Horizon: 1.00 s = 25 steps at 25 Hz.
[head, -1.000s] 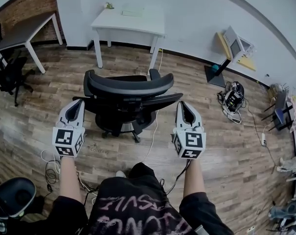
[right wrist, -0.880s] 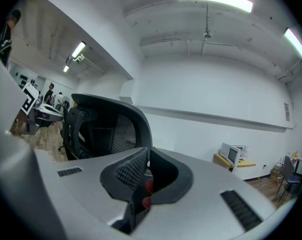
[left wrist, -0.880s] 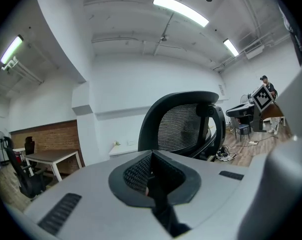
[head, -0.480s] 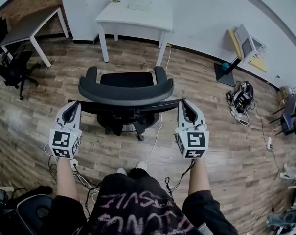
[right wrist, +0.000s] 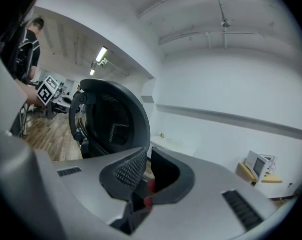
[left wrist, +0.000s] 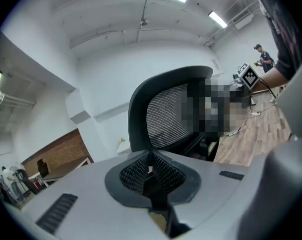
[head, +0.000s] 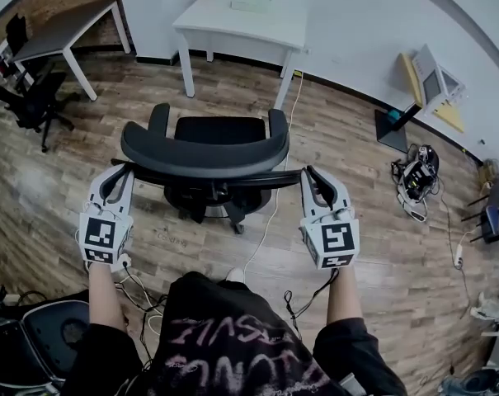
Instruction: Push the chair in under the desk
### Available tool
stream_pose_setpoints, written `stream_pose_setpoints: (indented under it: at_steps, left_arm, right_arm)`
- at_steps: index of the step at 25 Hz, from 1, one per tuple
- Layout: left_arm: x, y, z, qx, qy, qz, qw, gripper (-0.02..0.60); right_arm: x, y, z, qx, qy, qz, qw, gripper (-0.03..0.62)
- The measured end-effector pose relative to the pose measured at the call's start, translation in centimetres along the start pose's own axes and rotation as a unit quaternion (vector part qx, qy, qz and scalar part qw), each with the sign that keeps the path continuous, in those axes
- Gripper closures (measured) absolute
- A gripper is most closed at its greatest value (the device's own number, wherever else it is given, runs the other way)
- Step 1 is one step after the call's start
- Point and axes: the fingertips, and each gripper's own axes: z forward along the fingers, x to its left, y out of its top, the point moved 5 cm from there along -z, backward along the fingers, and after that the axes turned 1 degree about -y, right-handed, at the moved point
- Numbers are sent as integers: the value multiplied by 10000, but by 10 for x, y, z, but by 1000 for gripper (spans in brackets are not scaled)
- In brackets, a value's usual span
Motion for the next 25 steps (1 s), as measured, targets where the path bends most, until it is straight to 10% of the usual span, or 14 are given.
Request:
stream_pose_setpoints:
  at_steps: [10, 25]
  left_arm:
    - [-3, 3, 9, 424, -430, 839, 9946, 483]
    - [-8, -15, 32, 1265, -1007, 2085, 9646, 391]
  right_arm:
    - [10, 6, 9, 194, 863, -980, 9912, 482]
    - [27, -12, 29, 963, 1537, -2109, 9605, 395]
